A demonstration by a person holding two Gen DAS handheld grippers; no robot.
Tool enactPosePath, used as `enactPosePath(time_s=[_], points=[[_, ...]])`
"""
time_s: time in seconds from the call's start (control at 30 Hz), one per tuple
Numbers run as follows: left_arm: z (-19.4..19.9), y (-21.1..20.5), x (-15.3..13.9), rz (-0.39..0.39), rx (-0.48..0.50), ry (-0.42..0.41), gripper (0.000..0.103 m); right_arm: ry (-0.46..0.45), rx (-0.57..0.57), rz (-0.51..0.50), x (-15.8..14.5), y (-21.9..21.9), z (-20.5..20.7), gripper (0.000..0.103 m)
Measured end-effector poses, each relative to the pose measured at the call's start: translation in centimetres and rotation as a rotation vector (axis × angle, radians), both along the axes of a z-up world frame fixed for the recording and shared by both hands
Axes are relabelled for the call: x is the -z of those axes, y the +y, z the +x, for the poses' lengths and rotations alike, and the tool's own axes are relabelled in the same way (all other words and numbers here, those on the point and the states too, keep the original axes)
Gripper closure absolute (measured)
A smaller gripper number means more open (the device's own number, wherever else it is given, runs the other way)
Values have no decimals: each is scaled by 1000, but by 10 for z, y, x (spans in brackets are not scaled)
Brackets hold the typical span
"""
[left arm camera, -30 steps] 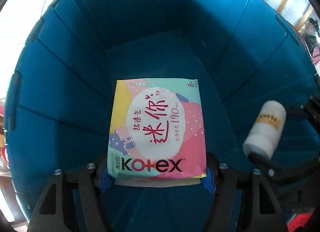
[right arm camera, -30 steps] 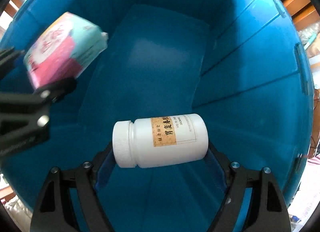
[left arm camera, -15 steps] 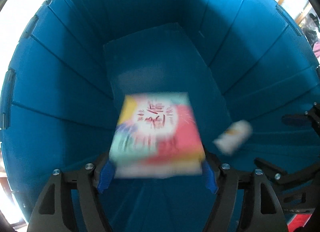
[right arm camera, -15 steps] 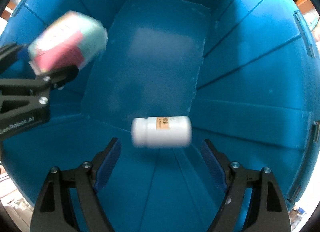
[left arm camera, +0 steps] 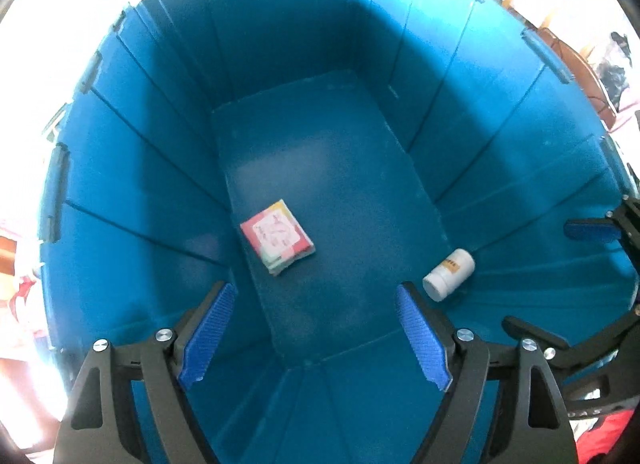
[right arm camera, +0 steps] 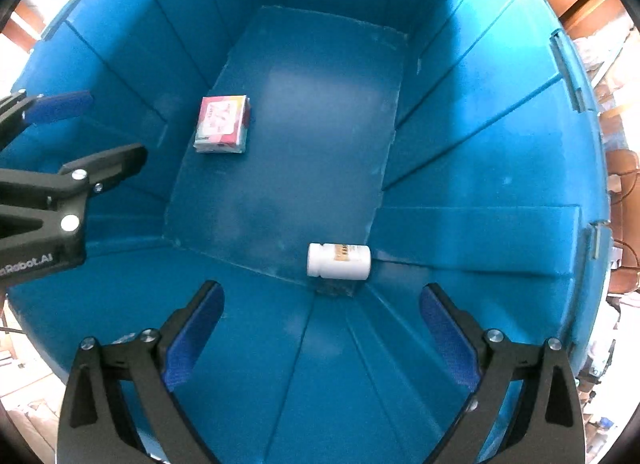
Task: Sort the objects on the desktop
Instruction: 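Open the left tool dropping the Kotex pack while the right tool releases the pill bottle into the crate, then grasp the blue plush pig with the left tool while the right tool grasps the red plush pig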
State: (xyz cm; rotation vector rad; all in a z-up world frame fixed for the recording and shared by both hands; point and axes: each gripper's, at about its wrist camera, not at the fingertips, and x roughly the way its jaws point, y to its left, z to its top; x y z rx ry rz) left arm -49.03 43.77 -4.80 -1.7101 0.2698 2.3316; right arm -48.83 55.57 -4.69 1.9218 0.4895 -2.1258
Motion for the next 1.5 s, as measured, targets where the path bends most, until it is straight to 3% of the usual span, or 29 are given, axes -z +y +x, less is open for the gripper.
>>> enactPosePath(time_s=[0.73, 1.0, 1.3, 1.5], points=[[53, 0, -24, 27, -81, 84, 20, 106, -63, -19, -24, 10, 28, 3], [82, -13, -38, 25, -137, 136, 20, 218, -103, -48, -42, 4, 45, 3], [128, -68, -92, 77, -182, 283, 20, 366, -132, -109, -91, -31, 80, 3], [175, -144, -114, 82, -230, 358, 17, 463, -155, -208, -120, -79, 116, 3]])
